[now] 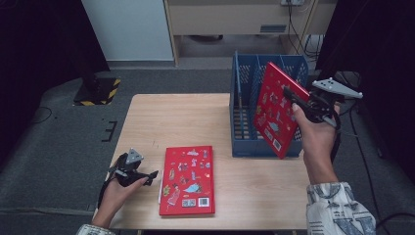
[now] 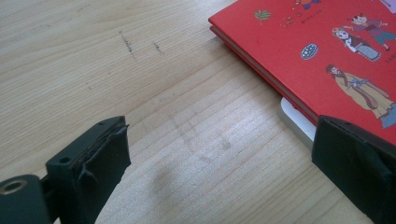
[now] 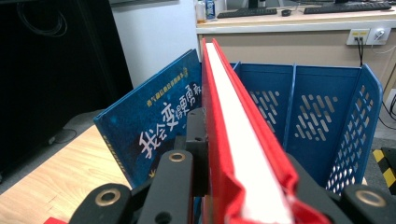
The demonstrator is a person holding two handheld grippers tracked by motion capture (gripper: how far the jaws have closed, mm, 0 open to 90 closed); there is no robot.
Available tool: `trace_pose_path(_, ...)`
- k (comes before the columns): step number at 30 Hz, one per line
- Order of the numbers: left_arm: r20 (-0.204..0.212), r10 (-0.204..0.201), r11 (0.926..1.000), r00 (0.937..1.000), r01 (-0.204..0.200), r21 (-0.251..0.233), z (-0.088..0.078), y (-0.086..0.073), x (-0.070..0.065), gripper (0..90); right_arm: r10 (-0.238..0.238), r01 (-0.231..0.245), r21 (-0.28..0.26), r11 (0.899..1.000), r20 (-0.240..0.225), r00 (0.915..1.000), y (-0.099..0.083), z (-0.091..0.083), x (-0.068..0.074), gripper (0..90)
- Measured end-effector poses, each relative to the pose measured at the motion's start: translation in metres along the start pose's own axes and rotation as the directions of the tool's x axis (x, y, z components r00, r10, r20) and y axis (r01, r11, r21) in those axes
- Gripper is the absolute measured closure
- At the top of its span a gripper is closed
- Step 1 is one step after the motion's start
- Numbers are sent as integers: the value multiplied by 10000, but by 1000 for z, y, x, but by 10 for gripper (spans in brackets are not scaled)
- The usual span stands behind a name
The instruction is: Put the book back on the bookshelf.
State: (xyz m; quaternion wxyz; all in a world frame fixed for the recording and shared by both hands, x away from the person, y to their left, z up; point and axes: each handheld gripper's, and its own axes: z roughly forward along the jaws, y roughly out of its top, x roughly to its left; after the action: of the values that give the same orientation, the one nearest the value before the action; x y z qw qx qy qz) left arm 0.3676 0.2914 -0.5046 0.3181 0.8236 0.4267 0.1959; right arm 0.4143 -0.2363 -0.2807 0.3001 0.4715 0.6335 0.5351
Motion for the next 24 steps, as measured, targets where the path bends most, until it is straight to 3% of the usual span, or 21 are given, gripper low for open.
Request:
trace_pose_path(16,-14,3,10000,10000,-3,8,0,0,0,34,193,-189,-107,9998,314,9993,6,12,-5,800)
trace_pose_path(24,7,-13,10000,10000,13,-7,0,0,1,34,4,0,-65,10000,585,9983,12,26,-7,800)
